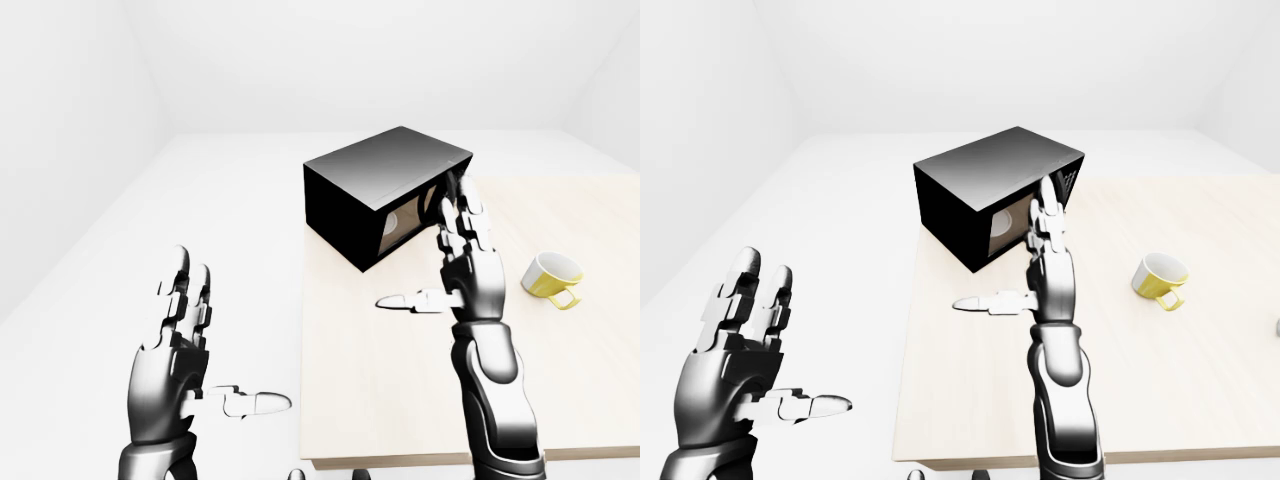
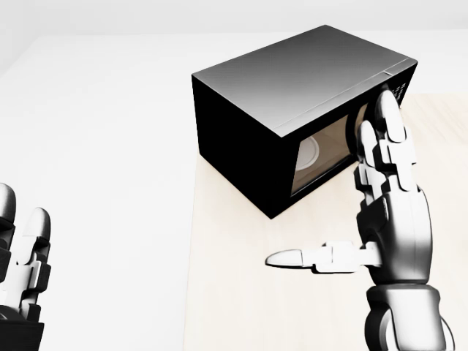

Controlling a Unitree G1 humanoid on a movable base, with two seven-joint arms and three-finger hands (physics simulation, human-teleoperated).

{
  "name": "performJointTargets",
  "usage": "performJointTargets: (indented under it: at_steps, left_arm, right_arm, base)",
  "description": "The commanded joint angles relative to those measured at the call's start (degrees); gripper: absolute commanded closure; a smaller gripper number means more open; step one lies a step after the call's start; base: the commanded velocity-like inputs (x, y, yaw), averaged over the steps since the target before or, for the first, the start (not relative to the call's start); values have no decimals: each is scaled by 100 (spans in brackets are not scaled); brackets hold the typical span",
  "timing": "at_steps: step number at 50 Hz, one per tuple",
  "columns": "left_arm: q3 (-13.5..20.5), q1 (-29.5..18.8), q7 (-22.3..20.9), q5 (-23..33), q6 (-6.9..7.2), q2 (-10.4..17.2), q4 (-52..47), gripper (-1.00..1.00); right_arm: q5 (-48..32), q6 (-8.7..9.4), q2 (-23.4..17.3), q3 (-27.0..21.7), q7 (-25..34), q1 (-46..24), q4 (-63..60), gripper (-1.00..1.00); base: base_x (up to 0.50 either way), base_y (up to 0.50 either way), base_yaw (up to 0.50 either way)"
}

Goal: Close the microwave.

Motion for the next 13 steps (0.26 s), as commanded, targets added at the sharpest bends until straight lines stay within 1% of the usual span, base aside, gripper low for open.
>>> performJointTargets:
  at_steps: [1,3,5,6,9,13]
  left_arm:
    - [-4,-9,-13,34,-23,-14,43,-100]
    - [-4,-27,-1,38,-31,-9,69,-100]
    - [-26,-46,17,60,-40,-6,104,-100]
    - [-42,-37,24,78,-59,0,105,-100]
    - [-23,-104,41,57,-25,16,153,-100]
    - [-32,-66,38,47,-55,23,138,-100]
  right_arm:
    - [118,0,79,-185,248,1156,-850,-100]
    - [177,0,103,-210,312,1345,-831,-100]
    - [169,0,116,-170,315,1379,-1117,-100]
    - [164,0,118,-149,330,1405,-1147,-100]
    - [166,0,128,-128,340,1421,-1181,-100]
    - [141,0,135,-57,351,1486,-1252,-100]
  base:
    - [0,0,0]
    - [0,0,0]
    - [0,0,0]
    - [0,0,0]
    - [0,0,0]
    - [0,0,0]
